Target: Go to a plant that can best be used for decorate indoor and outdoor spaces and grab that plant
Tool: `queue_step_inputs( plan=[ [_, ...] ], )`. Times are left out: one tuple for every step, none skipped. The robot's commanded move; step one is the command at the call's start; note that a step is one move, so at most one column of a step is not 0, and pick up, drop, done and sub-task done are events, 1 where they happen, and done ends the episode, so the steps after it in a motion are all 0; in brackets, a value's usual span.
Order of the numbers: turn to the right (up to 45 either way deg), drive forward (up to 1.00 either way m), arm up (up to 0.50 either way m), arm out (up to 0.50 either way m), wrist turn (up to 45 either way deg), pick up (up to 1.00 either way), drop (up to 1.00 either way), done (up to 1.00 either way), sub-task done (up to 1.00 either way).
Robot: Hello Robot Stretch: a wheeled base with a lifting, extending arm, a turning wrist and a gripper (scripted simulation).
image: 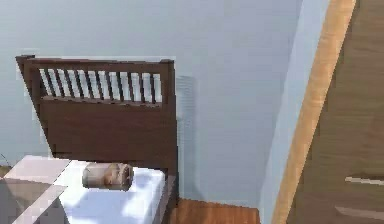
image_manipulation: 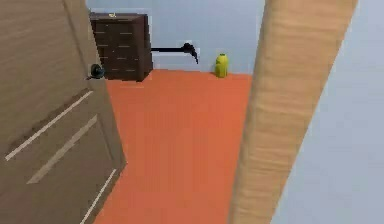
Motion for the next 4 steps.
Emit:
queue_step_inputs(
  plan=[
    [45.0,0.00,0.00,0.00,0.0,0.00,0.00,0.00,0.00],
    [6.0,0.00,0.00,0.00,0.0,0.00,0.00,0.00,0.00],
    [0.0,0.25,0.00,0.00,0.0,0.00,0.00,0.00,0.00],
    [39.0,0.00,0.00,0.00,0.0,0.00,0.00,0.00,0.00]
  ],
)
